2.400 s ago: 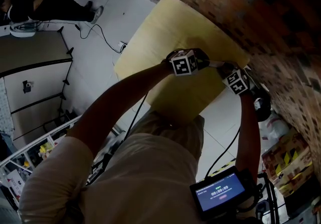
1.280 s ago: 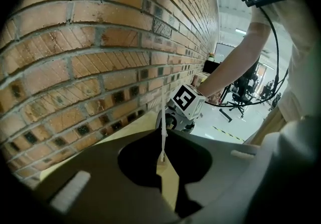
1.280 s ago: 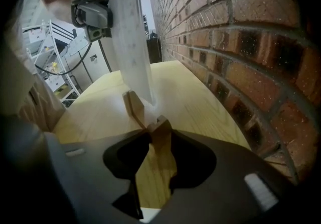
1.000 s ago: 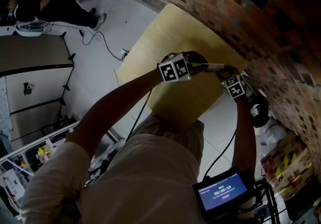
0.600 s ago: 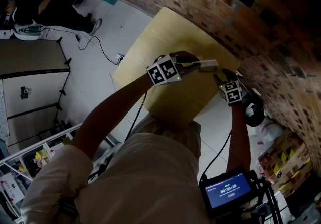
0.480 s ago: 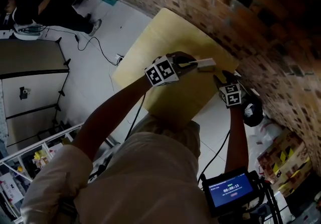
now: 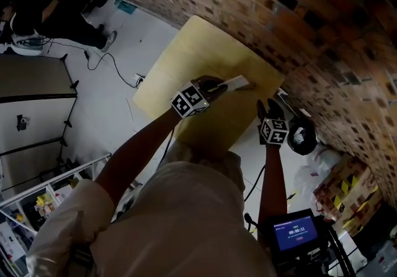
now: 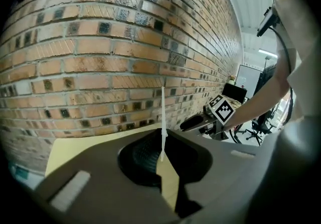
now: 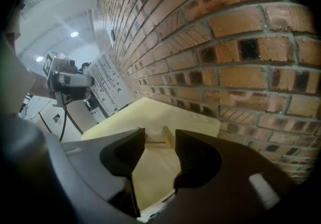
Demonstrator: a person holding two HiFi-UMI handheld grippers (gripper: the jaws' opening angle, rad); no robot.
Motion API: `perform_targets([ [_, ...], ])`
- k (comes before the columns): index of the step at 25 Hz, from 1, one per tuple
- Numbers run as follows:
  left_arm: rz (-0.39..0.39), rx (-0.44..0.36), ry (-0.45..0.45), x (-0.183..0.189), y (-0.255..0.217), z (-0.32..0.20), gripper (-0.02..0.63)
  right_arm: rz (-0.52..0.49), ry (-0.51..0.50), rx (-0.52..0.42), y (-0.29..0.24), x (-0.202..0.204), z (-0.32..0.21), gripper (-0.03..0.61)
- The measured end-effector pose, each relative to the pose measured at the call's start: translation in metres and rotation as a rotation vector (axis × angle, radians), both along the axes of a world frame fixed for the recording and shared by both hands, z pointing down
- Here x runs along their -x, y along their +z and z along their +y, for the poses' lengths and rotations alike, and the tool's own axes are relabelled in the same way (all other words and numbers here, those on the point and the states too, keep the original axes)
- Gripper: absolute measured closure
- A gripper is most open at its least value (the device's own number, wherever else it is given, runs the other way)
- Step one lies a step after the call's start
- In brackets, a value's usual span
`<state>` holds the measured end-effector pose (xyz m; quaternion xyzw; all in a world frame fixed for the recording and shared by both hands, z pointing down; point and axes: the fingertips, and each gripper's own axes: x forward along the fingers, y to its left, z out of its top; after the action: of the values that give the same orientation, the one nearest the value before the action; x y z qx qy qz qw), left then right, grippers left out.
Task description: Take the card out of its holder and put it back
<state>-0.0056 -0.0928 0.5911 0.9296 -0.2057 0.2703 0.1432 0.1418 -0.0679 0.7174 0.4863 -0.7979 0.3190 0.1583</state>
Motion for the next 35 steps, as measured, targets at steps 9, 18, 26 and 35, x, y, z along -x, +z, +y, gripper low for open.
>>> perform_targets([
  [9, 0.05, 0.038, -0.152, 0.032, -0.004, -0.001, 0.581, -0.009, 0.094, -0.004, -0.015, -0.014, 0.023, 0.394],
  [18, 0.074, 0.056, -0.232, 0.049, -0.004, -0.001, 0.581, -0.015, 0.127, -0.014, -0.026, -0.014, 0.032, 0.399],
  [26, 0.069, 0.067, -0.288, 0.06, 0.002, 0.0, 0.581, -0.018, 0.191, -0.046, -0.039, -0.026, 0.02, 0.4],
  [35, 0.078, 0.039, -0.239, 0.056, -0.009, 0.006, 0.58, -0.001, 0.205, -0.047, -0.038, -0.036, 0.017, 0.4],
])
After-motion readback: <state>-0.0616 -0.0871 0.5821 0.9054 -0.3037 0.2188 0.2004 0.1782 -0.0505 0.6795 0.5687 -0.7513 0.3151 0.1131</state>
